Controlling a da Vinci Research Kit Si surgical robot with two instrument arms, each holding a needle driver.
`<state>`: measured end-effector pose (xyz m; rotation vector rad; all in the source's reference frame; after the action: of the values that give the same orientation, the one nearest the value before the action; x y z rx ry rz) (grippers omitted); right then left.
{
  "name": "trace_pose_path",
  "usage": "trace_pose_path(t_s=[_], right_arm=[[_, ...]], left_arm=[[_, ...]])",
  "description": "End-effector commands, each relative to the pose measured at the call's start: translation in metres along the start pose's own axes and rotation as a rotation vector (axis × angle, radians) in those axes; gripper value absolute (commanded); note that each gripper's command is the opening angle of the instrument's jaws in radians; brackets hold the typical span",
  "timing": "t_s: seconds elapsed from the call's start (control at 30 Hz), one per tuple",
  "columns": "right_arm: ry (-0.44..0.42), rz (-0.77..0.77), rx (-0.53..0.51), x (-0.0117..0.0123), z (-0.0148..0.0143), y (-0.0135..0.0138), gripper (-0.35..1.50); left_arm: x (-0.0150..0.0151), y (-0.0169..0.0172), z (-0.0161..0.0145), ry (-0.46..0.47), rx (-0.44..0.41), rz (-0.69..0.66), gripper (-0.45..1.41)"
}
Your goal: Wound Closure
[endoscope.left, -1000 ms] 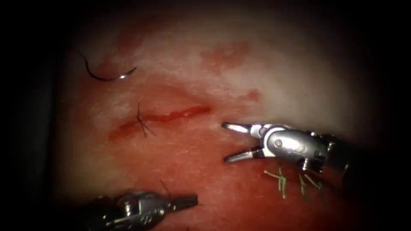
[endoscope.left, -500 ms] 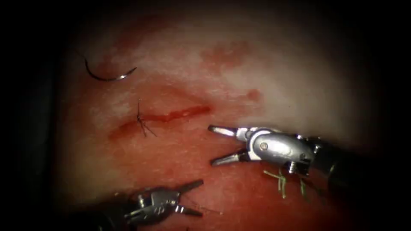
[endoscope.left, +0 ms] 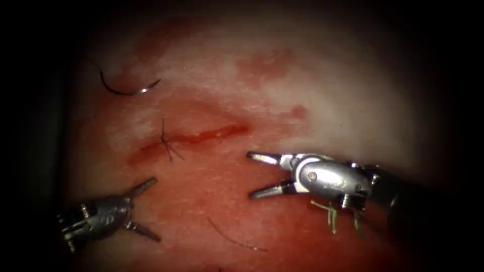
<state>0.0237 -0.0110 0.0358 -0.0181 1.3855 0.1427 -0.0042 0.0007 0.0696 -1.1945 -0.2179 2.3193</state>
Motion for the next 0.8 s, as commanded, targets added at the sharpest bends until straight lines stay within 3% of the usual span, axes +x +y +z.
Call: trace_pose_path(t_s=[0.03, 0.23, 0.4, 0.53, 0.67, 0.8], right_arm=[[-0.022, -0.001, -0.005, -0.0002, 0.0005, 0.0004, 1.48], [-0.107, 0.001, -0.028, 0.0002, -0.0005, 0.0003, 1.41], [-0.159, 0.052, -0.059, 0.0007, -0.0012, -0.0001, 1.4], [-0.157, 0.123, -0.052, 0.0011, -0.0015, -0.0004, 1.28], [-0.16, 0.272, -0.038, 0.0016, -0.0014, -0.0005, 1.28], [-0.209, 0.281, -0.01, 0.0021, -0.0008, -0.0012, 1.26]], left_arm=[[0.0004, -0.001, 0.0002, 0.024, 0.0, -0.017, 0.52], [0.0031, -0.0074, -0.0032, 0.099, 0.012, -0.091, 0.27], [0.003, -0.0121, -0.0042, 0.074, 0.076, -0.113, 0.12], [0.0016, -0.0157, -0.0034, 0.034, 0.145, -0.117, 0.15], [0.0002, -0.0185, -0.0016, -0.024, 0.141, -0.106, 0.2], [-0.0009, -0.0208, 0.0004, -0.057, 0.141, -0.116, 0.31]])
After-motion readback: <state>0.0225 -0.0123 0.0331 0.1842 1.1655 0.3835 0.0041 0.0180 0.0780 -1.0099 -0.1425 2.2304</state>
